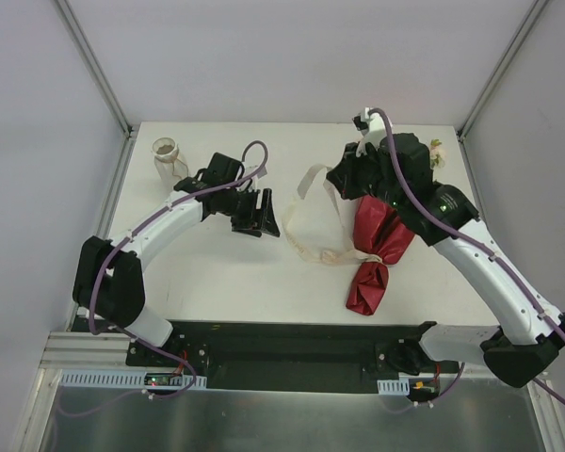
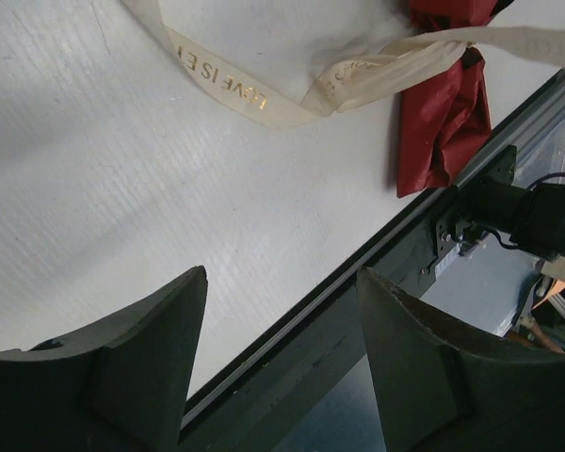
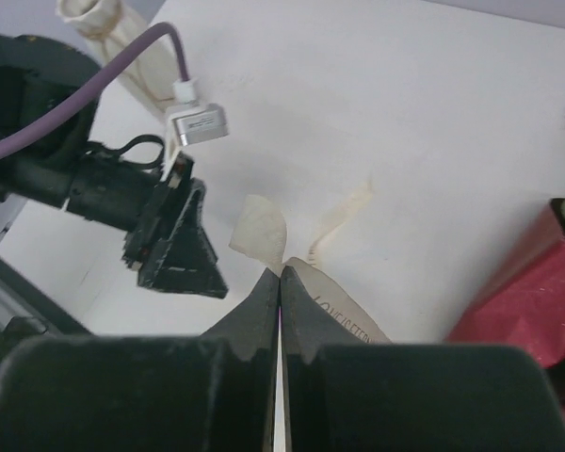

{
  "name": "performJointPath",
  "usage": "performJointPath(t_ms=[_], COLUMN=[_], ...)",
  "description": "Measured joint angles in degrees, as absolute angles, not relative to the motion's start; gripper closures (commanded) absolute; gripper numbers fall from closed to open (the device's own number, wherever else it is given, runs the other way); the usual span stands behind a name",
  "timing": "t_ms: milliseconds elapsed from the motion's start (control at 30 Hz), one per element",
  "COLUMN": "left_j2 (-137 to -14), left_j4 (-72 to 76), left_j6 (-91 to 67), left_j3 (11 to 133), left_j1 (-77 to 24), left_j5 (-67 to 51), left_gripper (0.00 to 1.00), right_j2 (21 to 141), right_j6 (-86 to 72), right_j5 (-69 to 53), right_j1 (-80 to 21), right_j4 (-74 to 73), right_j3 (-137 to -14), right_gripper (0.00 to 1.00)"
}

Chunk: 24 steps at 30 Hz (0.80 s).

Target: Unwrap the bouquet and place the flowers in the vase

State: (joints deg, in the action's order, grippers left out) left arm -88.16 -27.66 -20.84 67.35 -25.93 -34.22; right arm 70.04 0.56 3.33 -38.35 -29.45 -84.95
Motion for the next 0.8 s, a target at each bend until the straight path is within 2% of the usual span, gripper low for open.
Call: performJointPath(t_ms=[400, 800], left_j2=[-79.0, -72.55], left_j4=[-26.2, -26.02], left_j6=[-24.45, -24.91], left_j3=[63.55, 60.9], left_j1=[-25.93, -25.82], left_j5=[-26.13, -20.25], left_gripper=[0.36, 0.37], right_j2=[70.83, 75.68], right_j6=[-6.09, -11.38], right_j5=[-10.74, -17.47], right_j1=[-41.19, -42.83], right_j4=[-25.8, -18.68], right_j3=[-93.25, -103.31], right_gripper=[1.0, 1.0])
